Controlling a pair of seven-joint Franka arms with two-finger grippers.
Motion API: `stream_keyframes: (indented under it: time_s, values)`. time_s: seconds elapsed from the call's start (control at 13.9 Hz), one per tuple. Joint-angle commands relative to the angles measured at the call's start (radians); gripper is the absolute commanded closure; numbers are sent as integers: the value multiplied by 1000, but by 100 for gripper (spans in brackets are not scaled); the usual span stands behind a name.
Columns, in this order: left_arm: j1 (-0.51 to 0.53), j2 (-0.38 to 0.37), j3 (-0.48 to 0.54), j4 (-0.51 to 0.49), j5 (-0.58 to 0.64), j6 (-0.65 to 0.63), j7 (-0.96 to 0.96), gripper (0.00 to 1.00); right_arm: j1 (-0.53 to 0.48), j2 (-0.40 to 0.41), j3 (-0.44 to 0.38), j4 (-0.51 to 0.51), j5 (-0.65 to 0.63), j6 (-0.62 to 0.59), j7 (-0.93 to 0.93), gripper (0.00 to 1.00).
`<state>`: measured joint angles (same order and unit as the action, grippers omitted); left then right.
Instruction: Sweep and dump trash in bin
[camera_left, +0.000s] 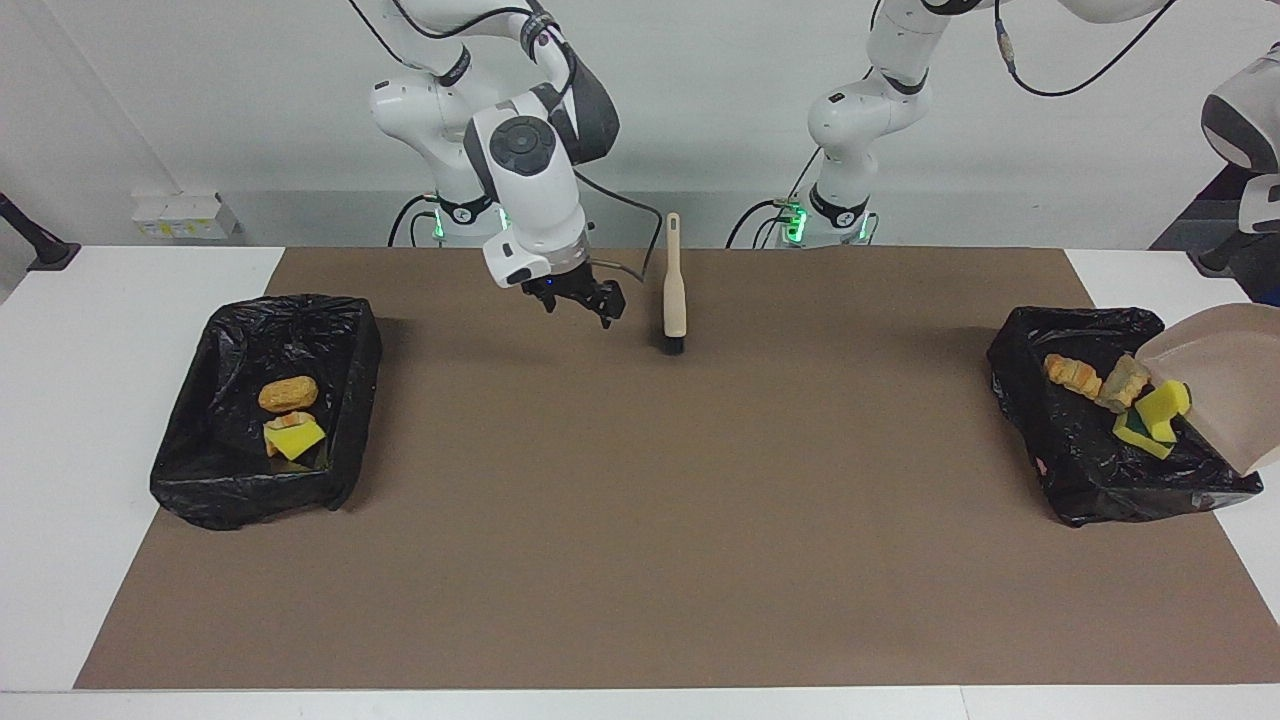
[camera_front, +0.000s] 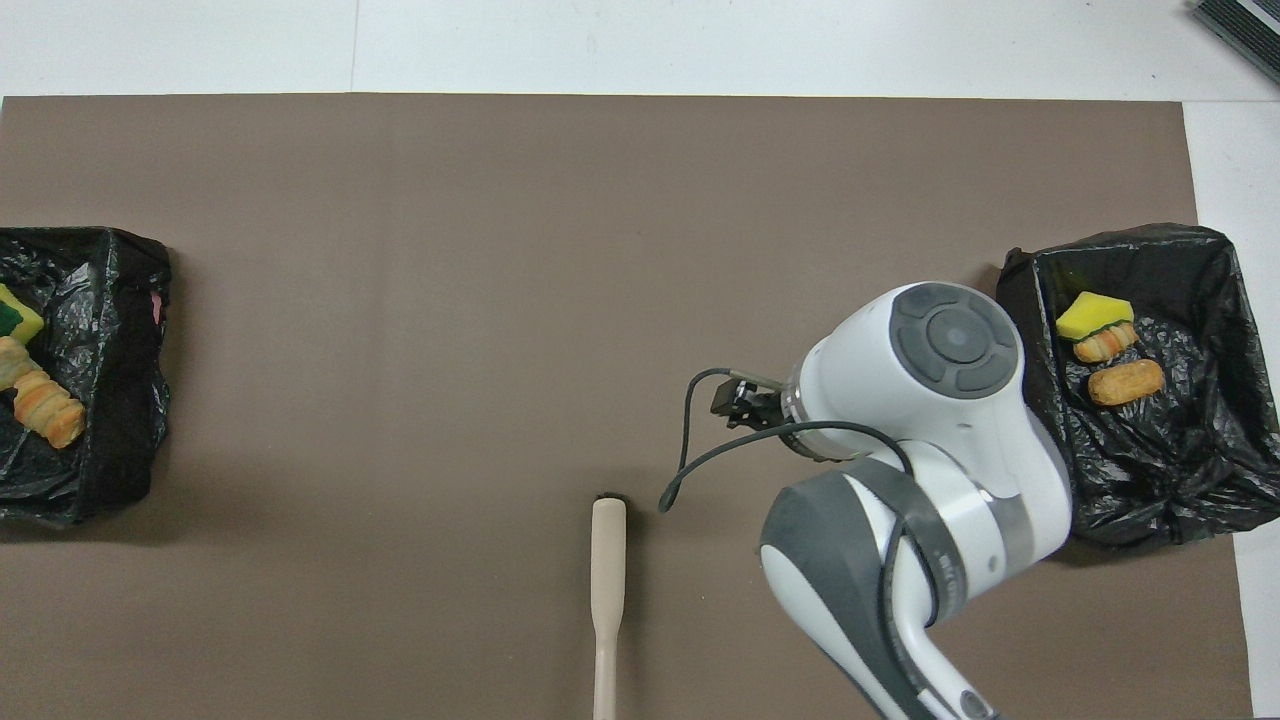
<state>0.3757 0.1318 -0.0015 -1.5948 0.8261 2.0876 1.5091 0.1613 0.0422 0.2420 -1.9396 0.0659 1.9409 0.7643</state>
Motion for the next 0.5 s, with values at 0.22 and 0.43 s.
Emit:
stream_keyframes:
  time_s: [0.22,0.43]
  values:
    - [-20,-23,9,87,1,-70,80,100,-192,1,13,229,-55,-199,-294,0]
    - [-24,-37,-58,142,-120,-272,77,100,-253,1,-6,378,-78,-369,-368,0]
